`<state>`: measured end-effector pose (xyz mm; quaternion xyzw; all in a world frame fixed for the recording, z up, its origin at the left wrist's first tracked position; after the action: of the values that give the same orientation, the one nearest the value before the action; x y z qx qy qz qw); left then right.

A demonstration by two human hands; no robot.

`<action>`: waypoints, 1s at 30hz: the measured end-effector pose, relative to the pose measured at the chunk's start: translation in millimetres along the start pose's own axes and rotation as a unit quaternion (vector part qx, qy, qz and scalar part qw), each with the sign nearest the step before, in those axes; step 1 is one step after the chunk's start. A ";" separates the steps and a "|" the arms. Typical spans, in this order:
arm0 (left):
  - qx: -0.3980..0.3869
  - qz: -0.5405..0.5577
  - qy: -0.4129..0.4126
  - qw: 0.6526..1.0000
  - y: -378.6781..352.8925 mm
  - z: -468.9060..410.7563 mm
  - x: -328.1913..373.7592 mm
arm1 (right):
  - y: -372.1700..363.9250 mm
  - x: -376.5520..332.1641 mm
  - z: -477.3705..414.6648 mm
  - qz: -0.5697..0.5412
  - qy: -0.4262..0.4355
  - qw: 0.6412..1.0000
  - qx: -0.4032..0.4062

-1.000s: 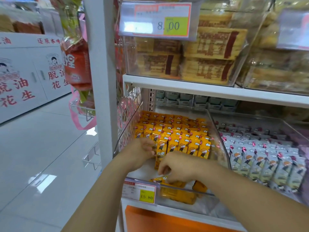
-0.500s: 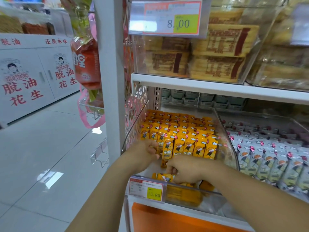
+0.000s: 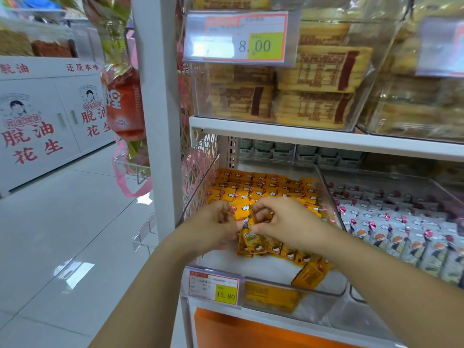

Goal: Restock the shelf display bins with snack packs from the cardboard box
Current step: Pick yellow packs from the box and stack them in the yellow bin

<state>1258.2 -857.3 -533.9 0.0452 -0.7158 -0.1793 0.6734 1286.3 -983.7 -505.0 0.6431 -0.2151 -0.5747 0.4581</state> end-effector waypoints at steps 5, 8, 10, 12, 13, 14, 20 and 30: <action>0.044 -0.105 0.033 0.993 9.8 -11.8 -16.9 | 19.2 7.9 30.0 0.279 0.010 0.959 -0.048; 0.076 -0.196 0.023 0.978 13.3 -26.6 -29.4 | 18.1 26.0 44.8 0.415 -0.021 0.905 -0.090; 0.095 -0.214 0.025 0.972 14.8 -34.7 -39.1 | 18.2 31.4 49.5 0.421 -0.033 0.902 -0.091; 0.102 -0.193 0.026 0.975 12.5 -41.6 -47.4 | 19.1 31.9 50.6 0.408 -0.026 0.909 -0.075; 0.106 -0.184 0.025 0.977 11.4 -45.1 -50.5 | 20.9 30.3 50.2 0.395 -0.019 0.916 -0.062; 0.111 -0.183 0.024 0.976 10.9 -46.4 -50.6 | 23.8 27.9 50.0 0.377 -0.012 0.925 -0.050; 0.121 -0.073 0.043 0.989 7.9 -46.3 -52.0 | 49.9 15.5 48.1 0.178 0.019 0.984 -0.004; 0.031 -0.036 -0.130 0.990 -3.1 19.1 43.0 | 54.7 15.9 34.4 -0.207 -0.028 0.977 0.033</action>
<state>1235.2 -869.6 -494.6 0.0679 -0.8001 -0.1856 0.5663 1271.7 -1035.0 -465.1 0.6719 -0.1087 -0.6677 0.3016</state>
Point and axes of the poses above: each hand's wrist, its own z-axis away from the middle knuckle, its own y-axis out of the back of the hand, x = y × z, the point moved 8 cm from there along -z, towards the middle knuckle, and after that the axes turned 11 degrees about -y, right-handed, at the moved point
